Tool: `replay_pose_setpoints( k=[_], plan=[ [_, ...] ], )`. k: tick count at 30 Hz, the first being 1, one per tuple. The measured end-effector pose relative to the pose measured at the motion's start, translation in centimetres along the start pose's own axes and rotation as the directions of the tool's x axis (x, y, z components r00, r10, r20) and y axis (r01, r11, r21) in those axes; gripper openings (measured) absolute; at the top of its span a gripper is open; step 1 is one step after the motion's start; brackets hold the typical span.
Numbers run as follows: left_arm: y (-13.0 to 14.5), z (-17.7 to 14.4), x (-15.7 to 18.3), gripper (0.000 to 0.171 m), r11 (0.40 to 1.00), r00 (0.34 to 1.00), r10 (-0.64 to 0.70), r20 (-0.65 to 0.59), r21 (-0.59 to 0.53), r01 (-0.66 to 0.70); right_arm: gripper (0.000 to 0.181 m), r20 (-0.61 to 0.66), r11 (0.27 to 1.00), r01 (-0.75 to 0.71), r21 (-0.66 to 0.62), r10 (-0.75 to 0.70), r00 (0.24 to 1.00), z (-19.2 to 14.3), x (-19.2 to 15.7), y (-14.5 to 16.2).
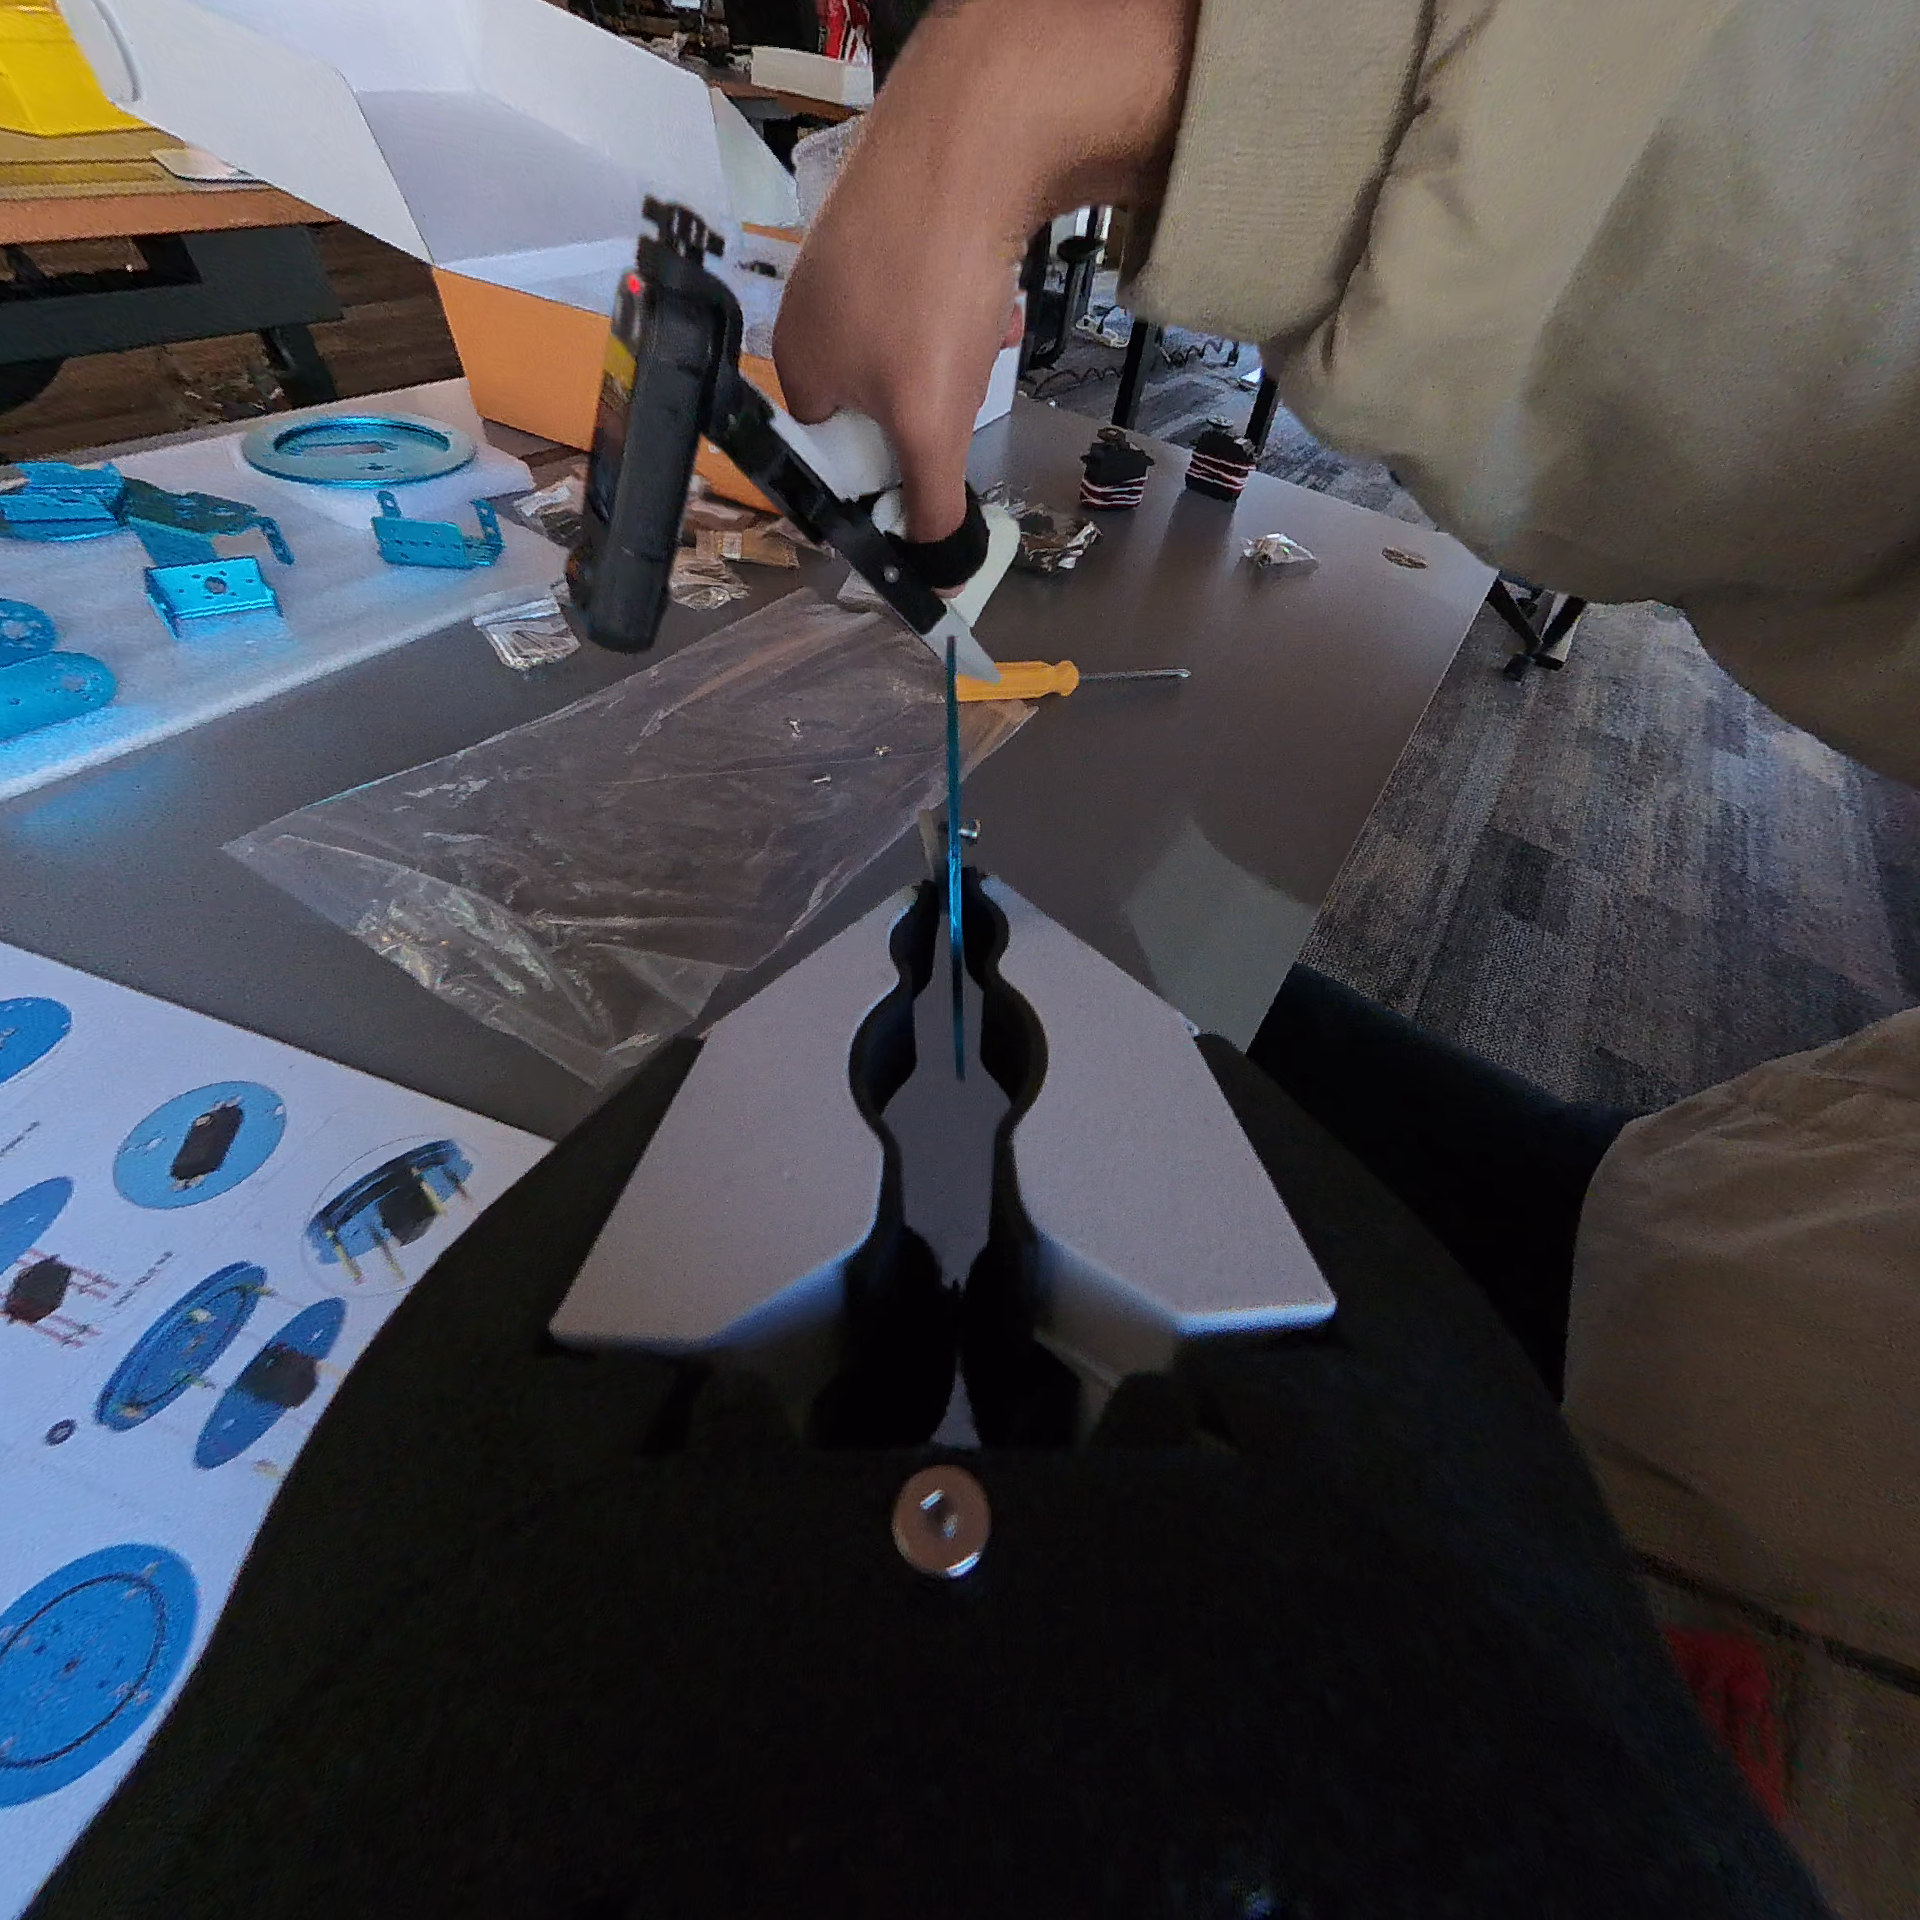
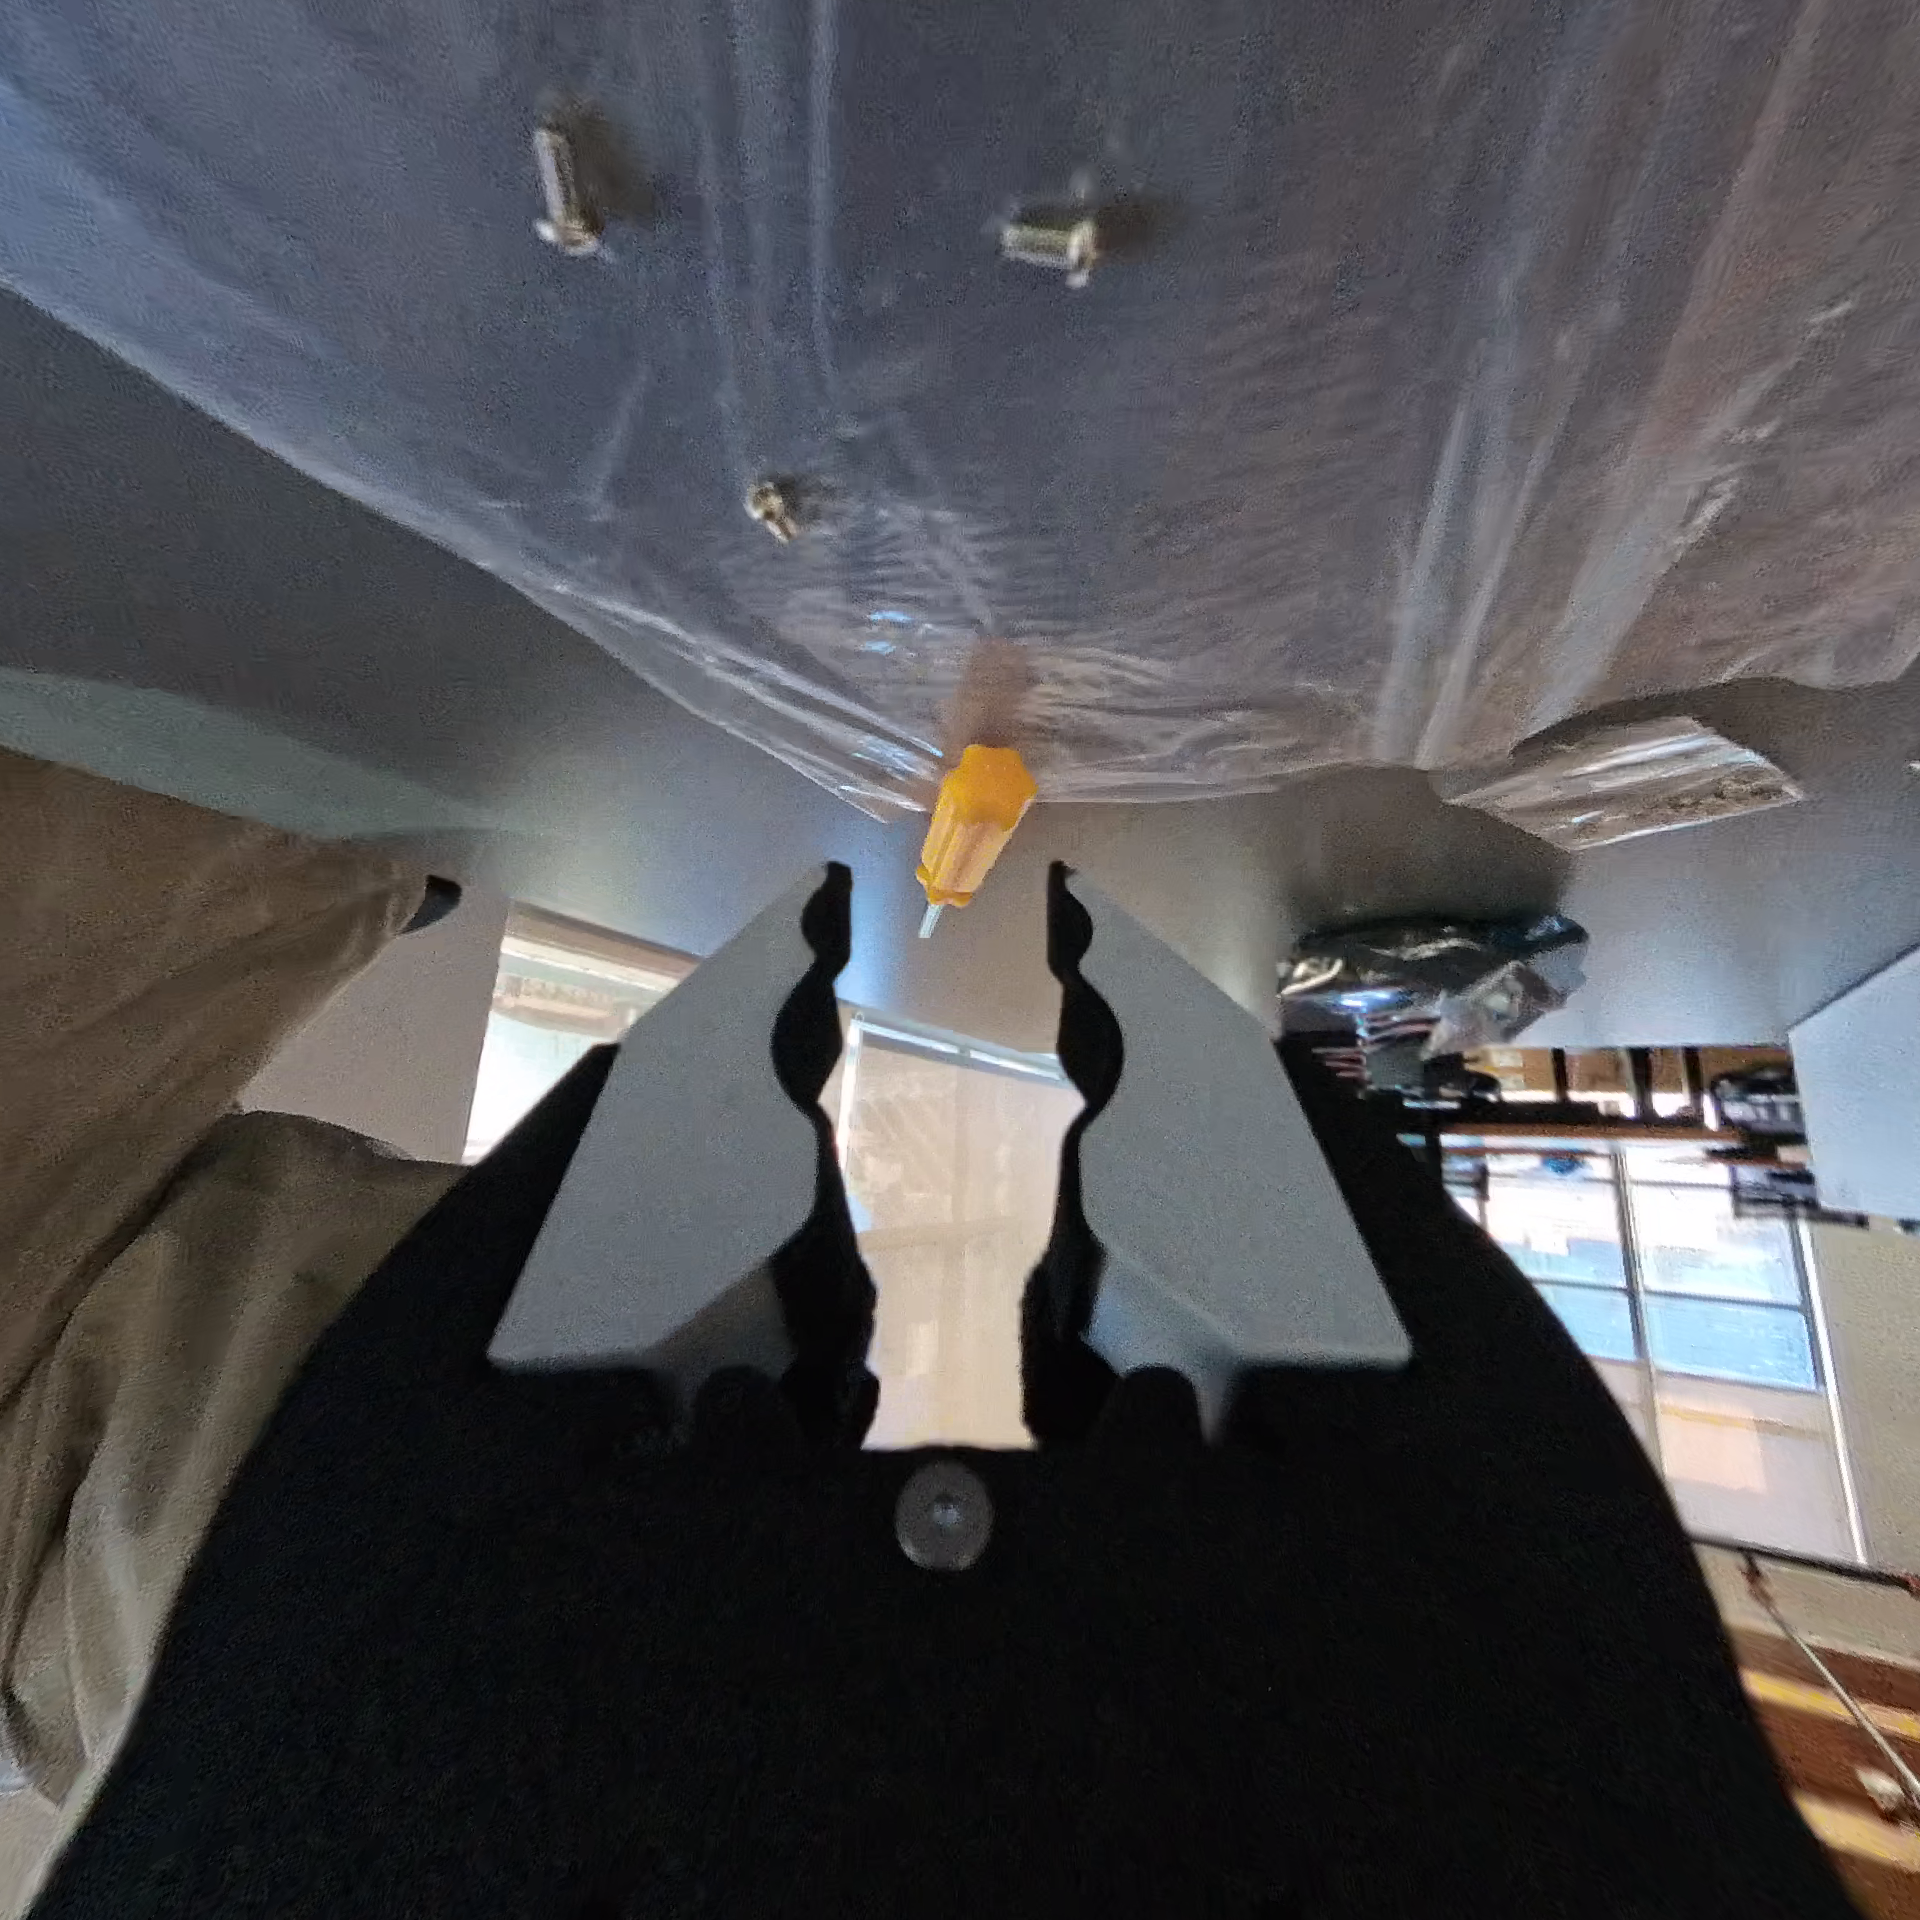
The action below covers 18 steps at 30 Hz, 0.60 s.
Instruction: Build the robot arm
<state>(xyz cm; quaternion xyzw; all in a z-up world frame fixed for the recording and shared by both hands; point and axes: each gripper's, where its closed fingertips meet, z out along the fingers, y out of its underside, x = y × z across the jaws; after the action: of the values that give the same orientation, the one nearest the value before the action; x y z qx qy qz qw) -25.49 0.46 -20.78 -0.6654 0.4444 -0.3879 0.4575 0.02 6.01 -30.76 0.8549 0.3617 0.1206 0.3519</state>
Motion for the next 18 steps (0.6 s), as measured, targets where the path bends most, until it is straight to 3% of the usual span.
replay_pose_setpoints(
  k=[4, 9, 11, 13, 15, 18],
  plan=[
    [-0.3, -0.4, -1.0, 0.004, 1.0, 1.0, 0.007, -0.007, 0.001, -0.007, 0.037, -0.006, 0.998, -0.009, -0.067, 0.009, 1.0, 0.5, 0.7, -0.3],
    [-1.0, 1.5, -2.2, 0.004, 1.0, 0.998, -0.016, -0.054, 0.001, 0.016, 0.036, 0.048, 0.997, 0.032, -0.068, -0.028, 0.998, 2.0, 0.5, -0.8],
    [-1.4, 2.4, -2.8, 0.004, 1.0, 0.998, -0.025, -0.065, 0.003, 0.025, 0.021, 0.034, 0.993, 0.062, -0.098, -0.059, 0.998, 2.8, 0.7, -0.4],
    [-1.7, 3.4, -3.3, 0.004, 1.0, 0.998, -0.024, -0.066, -0.002, 0.024, 0.017, 0.043, 0.991, 0.08, -0.112, -0.075, 0.996, 3.1, 0.5, -0.1],
    [-1.9, 4.5, -3.6, 0.004, 1.0, 0.997, -0.026, -0.072, -0.016, 0.025, 0.018, 0.045, 0.992, 0.11, -0.062, -0.107, 0.993, 2.4, 0.3, 0.2],
    [-2.3, 6.2, -4.2, 0.004, 0.997, 0.992, -0.068, -0.107, -0.031, 0.065, 0.017, 0.033, 0.978, 0.164, 0.13, -0.17, 0.985, -0.4, -0.3, 0.8]
  ],
)
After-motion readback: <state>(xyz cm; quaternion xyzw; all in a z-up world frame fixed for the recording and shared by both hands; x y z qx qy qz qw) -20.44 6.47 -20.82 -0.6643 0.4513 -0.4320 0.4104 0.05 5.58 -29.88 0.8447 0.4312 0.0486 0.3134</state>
